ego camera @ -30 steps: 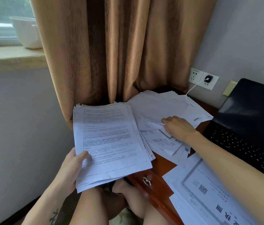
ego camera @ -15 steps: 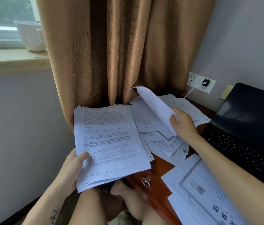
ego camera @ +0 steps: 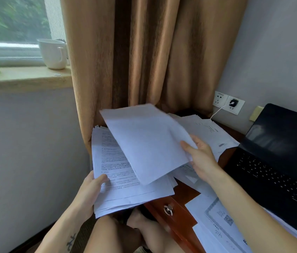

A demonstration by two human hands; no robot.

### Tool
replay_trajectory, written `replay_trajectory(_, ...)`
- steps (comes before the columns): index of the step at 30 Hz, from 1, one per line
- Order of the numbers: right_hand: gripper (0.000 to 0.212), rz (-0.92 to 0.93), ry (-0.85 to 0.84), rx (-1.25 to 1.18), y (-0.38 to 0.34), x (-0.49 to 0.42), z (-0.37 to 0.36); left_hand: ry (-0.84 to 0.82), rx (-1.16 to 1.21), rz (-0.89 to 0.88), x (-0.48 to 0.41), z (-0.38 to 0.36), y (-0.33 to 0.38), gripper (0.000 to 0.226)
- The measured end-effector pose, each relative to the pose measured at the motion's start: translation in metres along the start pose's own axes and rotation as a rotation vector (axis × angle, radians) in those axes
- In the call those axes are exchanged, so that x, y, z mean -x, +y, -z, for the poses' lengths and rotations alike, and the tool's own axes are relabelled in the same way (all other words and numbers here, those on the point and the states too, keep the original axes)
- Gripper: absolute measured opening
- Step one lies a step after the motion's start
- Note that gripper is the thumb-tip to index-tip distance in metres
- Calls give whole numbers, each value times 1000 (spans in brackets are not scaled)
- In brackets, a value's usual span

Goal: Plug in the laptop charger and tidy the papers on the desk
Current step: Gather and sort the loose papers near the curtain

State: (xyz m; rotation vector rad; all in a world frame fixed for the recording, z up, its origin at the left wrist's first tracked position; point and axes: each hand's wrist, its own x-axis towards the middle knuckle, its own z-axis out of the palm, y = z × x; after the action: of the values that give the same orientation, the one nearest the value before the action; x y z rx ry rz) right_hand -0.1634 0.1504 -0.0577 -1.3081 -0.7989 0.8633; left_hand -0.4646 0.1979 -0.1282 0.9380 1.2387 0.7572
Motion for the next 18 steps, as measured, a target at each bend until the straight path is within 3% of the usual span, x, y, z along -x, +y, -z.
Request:
replay_trajectory(5, 37, -8, -61, 458, 43, 12, 6, 3, 82, 28, -7, 5, 3, 10)
replay_trajectory(7, 29, 56, -104, 555, 49, 19, 2, 50, 142, 54, -7, 1, 1, 17)
replay_trajectory(11, 24, 189, -224, 850, 54, 25, -8, -21, 148, 10, -1, 1, -1, 26)
replay_trajectory(13, 39, 248, -203, 970, 58, 19, -5, -33, 90, -27, -3, 1, 0, 20)
replay_trajectory(16, 27, 342, -133, 1068, 58, -6, 15, -26, 16, -39, -5, 2, -2, 22)
replay_trajectory(18, 43, 356, -153, 1222, 58, -27, 34, -26, 11, -44, -5, 2, -2, 25)
